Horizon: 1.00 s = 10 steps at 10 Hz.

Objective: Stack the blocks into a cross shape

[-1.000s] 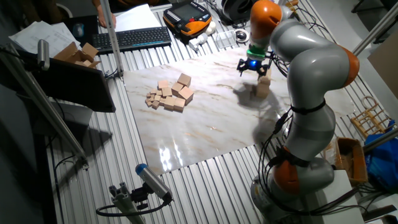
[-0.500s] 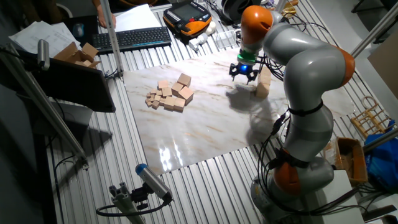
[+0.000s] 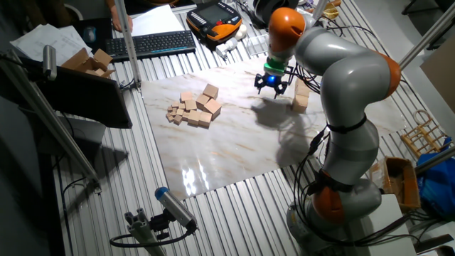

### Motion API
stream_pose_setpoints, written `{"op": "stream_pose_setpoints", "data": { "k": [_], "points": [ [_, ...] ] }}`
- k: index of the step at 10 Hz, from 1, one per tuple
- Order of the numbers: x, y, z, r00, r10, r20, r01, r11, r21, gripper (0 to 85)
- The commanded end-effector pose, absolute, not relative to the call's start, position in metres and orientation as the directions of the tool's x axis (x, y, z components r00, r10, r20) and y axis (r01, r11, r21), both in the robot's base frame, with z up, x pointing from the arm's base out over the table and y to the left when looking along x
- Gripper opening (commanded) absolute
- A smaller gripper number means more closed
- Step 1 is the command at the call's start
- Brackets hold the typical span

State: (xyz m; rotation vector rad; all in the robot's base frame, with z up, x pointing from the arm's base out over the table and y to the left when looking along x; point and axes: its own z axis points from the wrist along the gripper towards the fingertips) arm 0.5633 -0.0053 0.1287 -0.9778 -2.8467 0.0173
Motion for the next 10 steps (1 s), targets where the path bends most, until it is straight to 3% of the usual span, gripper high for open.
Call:
{"op": "stream_pose_setpoints", "data": {
  "k": [1, 3, 4, 5, 7, 10],
  "points": [
    [0.5634, -0.0055, 0.1285, -0.787, 0.605, 0.12, 0.604, 0.795, -0.054, 68.0],
    [0.5631, -0.007, 0.1286, -0.844, 0.525, 0.106, 0.519, 0.851, -0.08, 68.0],
    [0.5631, -0.007, 0.1286, -0.889, 0.447, 0.099, 0.437, 0.893, -0.109, 34.0],
    [0.5631, -0.007, 0.1286, -0.924, 0.367, 0.109, 0.359, 0.929, -0.089, 0.0],
    [0.5631, -0.007, 0.1286, -0.971, 0.229, 0.069, 0.222, 0.97, -0.095, 0.0],
    [0.5631, -0.007, 0.1286, -0.995, 0.021, 0.096, 0.021, 1.0, -0.004, 0.0]
  ]
}}
